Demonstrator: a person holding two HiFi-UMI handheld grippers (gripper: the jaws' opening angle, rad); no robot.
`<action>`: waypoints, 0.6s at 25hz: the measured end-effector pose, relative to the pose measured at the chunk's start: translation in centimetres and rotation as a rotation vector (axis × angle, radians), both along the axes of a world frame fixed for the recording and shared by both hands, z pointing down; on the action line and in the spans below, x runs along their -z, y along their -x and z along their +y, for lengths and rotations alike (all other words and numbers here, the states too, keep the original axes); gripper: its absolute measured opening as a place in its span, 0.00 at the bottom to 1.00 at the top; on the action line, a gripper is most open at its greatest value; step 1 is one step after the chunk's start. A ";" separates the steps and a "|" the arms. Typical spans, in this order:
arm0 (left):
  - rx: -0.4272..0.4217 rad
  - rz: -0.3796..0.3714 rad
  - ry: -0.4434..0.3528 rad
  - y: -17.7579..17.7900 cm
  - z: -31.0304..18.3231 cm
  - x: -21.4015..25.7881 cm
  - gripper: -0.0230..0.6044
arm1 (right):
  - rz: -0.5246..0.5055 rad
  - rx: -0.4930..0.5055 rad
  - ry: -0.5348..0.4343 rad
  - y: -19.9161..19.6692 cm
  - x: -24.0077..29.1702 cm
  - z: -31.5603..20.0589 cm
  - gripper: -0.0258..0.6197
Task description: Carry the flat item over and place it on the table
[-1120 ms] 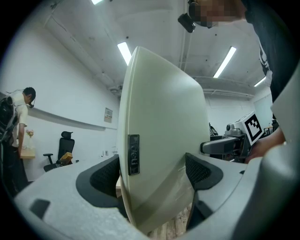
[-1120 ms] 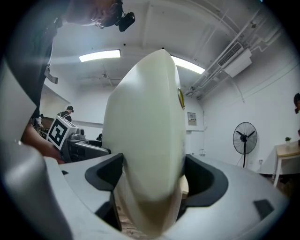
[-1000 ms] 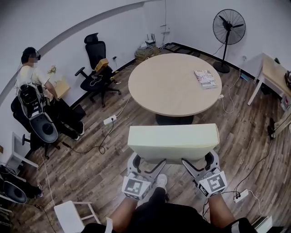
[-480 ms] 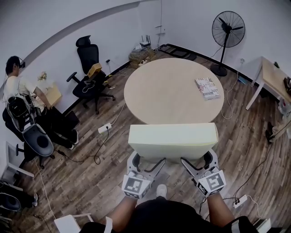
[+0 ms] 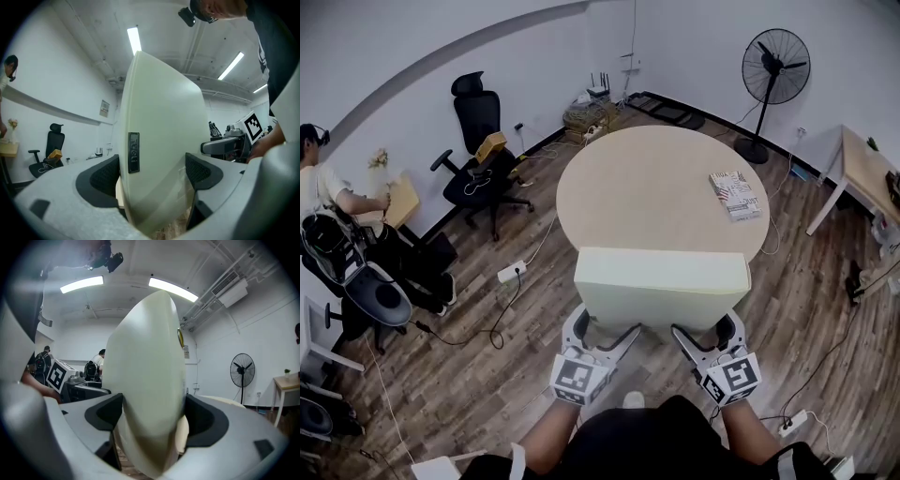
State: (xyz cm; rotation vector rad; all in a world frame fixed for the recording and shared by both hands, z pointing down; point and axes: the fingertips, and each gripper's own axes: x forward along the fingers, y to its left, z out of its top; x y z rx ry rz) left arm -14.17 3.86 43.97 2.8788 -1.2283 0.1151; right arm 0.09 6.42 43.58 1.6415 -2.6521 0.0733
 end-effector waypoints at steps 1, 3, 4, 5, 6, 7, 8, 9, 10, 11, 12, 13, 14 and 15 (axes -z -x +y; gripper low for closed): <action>0.001 0.000 0.002 -0.1 -0.6 0.0 0.69 | -0.001 0.002 0.004 -0.1 0.0 -0.6 0.62; 0.007 0.005 0.008 -0.3 -1.7 -0.1 0.69 | 0.002 0.008 0.006 -0.4 0.0 -1.9 0.62; 0.010 0.007 0.012 -0.5 -2.2 -0.2 0.69 | 0.004 0.011 0.006 -0.5 0.0 -2.4 0.63; 0.013 0.007 0.015 -0.7 -2.8 -0.3 0.69 | 0.004 0.013 0.007 -0.7 -0.1 -3.0 0.63; 0.015 0.007 0.018 -1.0 -3.3 -0.3 0.69 | 0.002 0.015 0.008 -1.0 -0.1 -3.6 0.63; 0.017 0.005 0.020 -1.2 -3.9 -0.4 0.69 | -0.001 0.016 0.011 -1.2 -0.2 -4.2 0.63; 0.018 0.003 0.023 -1.4 -4.7 -0.4 0.69 | -0.004 0.017 0.013 -1.4 -0.3 -5.0 0.63; 0.019 0.001 0.027 -1.5 -5.5 -0.4 0.69 | -0.005 0.017 0.014 -1.6 -0.3 -5.8 0.63; 0.021 -0.001 0.032 -1.7 -6.4 -0.5 0.69 | -0.005 0.017 0.015 -1.7 -0.4 -6.7 0.63; 0.024 -0.003 0.036 -1.9 -7.3 -0.6 0.69 | -0.006 0.018 0.017 -1.9 -0.4 -7.6 0.63; 0.028 -0.005 0.041 -2.1 -8.2 -0.8 0.69 | -0.008 0.020 0.020 -2.1 -0.6 -8.6 0.63; 0.032 -0.005 0.045 -2.5 -9.0 -0.9 0.69 | -0.011 0.023 0.023 -2.5 -0.7 -9.5 0.63; 0.038 -0.005 0.047 -2.9 -9.8 -1.0 0.69 | -0.014 0.027 0.026 -2.9 -0.8 -10.3 0.63; 0.045 -0.004 0.049 -3.3 -10.6 -1.1 0.69 | -0.017 0.030 0.028 -3.4 -0.9 -11.2 0.63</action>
